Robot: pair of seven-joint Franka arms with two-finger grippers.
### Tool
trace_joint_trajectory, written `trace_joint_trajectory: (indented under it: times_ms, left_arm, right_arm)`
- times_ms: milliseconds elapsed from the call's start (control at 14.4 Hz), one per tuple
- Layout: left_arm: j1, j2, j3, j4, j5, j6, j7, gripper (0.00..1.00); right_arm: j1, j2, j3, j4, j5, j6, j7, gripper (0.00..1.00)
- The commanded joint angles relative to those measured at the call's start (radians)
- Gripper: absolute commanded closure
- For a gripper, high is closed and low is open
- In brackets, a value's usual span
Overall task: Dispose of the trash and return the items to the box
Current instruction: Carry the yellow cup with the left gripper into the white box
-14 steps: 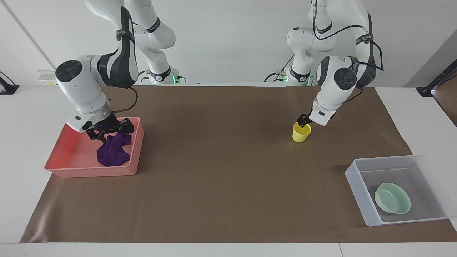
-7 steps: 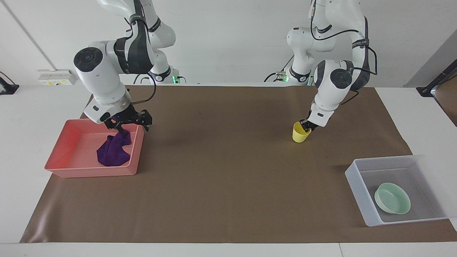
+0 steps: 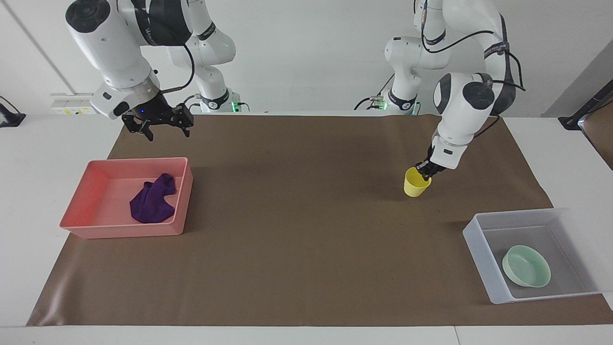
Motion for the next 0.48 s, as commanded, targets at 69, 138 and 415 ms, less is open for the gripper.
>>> trace_joint_trajectory:
  times_ms: [69,138,415]
  left_arm:
    - [0.143,0.271,-0.001,0.538,0.026,-0.214,0.001,1.00]
    - [0.183,0.317,-0.004,0.618,0.024,-0.231,0.027,1.00]
    - [0.351,0.454,-0.014,0.709,0.000,-0.088,0.197,1.00]
  right_arm:
    - [-0.014,0.000,0.002,0.045,0.012,-0.081,-0.034,0.00]
    - [-0.022,-0.002,0.005,0.044,0.026,-0.084,-0.034,0.00]
    - [-0.026,-0.017,0.005,0.038,0.040,-0.082,-0.031,0.00]
